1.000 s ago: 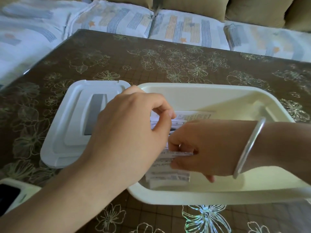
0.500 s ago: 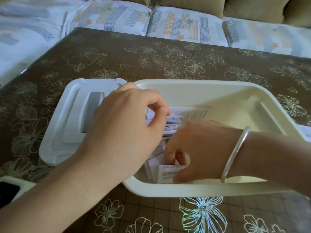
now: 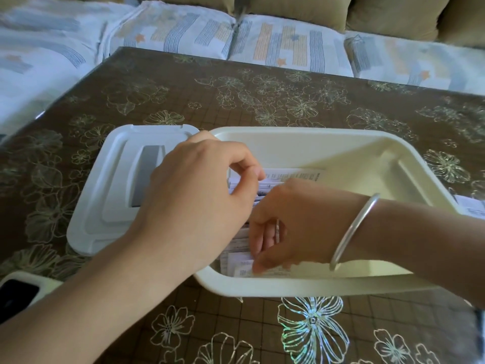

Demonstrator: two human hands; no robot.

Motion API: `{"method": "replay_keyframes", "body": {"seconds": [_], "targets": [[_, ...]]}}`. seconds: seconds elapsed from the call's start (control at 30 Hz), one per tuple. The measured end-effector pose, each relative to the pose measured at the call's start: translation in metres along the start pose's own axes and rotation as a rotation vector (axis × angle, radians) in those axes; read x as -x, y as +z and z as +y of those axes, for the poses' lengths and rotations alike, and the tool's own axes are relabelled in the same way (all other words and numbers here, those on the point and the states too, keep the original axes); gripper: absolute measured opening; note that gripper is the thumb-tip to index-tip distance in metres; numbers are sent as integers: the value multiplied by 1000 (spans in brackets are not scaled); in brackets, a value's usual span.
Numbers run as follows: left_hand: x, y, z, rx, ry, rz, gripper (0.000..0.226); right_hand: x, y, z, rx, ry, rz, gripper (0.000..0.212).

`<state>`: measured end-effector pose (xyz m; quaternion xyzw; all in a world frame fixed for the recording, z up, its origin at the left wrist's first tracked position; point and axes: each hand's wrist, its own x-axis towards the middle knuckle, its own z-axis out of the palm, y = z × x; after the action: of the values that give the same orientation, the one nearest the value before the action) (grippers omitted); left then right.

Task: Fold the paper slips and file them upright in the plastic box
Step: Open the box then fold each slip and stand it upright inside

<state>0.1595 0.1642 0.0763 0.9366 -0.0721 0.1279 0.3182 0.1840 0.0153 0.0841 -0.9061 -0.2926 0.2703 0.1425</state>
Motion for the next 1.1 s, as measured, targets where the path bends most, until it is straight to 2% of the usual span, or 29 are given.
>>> {"method": "replay_keyframes", "body": {"seconds": [0.1,0.2,0.3,0.4,0.53,0.6,0.63,0.67,0.7,0.8,0.87,0.97,1.03,1.1], "targets": [[0,-1,0,13,36,17,17,5,-8,12,-199,65,5,5],[-1,-2,-3,70,73,46,19,20,-18,15,-240,82,122,2],[1,-8,5,15,167,133,22,52,-25,9,-208,84,356,13],[9,-21,26,51,253,190,21,89,-17,3,-359,50,557,21],[40,-16,70,155,425,137,16,136,20,9,-628,63,717,15],[62,2,89,209,483,55,14,158,49,21,-724,143,819,19],[73,15,95,235,500,12,13,168,66,30,-756,212,878,12],[85,27,101,253,500,-29,12,176,85,42,-739,300,940,7],[95,40,103,268,495,-67,12,183,105,54,-654,410,997,12],[127,75,105,268,462,-195,13,212,162,72,-173,719,1043,11],[146,91,102,273,435,-269,13,224,193,78,93,758,984,26],[163,101,93,297,390,-327,13,228,217,82,232,835,843,67],[172,103,89,297,378,-324,13,229,222,76,245,828,825,74],[177,103,83,296,369,-300,13,226,223,68,236,717,839,69]]}}
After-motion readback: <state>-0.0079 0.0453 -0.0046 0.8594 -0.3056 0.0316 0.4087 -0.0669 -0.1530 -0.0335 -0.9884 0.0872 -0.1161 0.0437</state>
